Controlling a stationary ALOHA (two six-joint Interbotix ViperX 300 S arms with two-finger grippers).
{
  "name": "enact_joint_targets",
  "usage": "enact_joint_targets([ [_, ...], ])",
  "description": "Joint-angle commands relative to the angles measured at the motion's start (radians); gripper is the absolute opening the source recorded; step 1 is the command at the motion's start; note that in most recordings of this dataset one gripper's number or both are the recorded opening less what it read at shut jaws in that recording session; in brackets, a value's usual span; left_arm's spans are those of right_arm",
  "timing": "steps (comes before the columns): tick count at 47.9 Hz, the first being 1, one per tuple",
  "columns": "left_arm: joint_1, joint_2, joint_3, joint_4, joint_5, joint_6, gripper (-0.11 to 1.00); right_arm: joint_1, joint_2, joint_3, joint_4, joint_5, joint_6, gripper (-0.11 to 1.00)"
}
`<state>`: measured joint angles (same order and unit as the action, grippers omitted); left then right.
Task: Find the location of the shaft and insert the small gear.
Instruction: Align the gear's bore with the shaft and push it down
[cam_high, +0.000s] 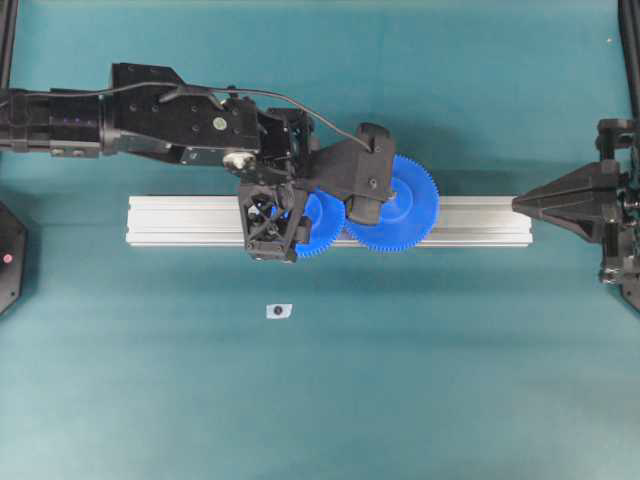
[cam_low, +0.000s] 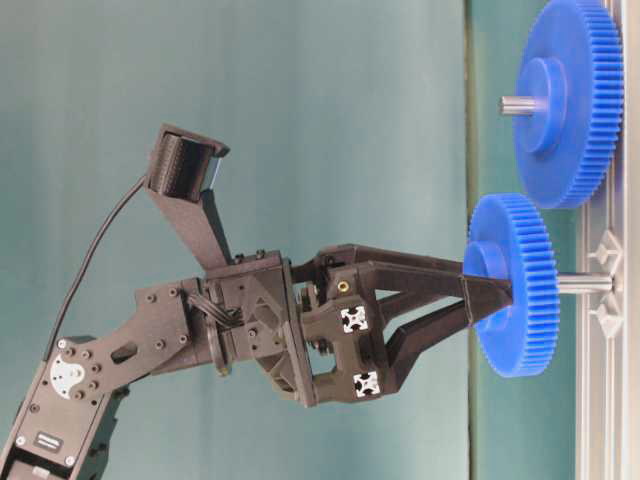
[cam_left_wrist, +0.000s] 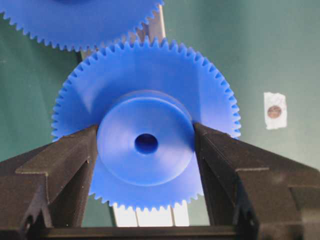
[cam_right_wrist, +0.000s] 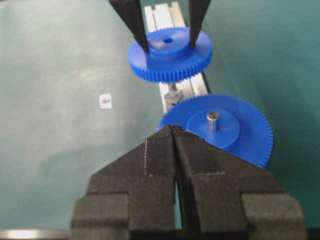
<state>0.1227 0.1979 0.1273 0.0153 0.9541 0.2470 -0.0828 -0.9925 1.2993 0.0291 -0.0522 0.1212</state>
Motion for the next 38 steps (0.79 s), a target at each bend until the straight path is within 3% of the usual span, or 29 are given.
enact_joint_targets([
  [1,0.046,0.000,-0.009,0.011,-0.005,0.002,0.63,-0.003,0.005,-0.015,0.003,-0.005,0.011,0.01],
  [38,0.061,0.020,-0.046,0.011,0.046,-0.018,0.63,-0.002,0.006,-0.015,0.002,-0.005,0.011,0.01],
])
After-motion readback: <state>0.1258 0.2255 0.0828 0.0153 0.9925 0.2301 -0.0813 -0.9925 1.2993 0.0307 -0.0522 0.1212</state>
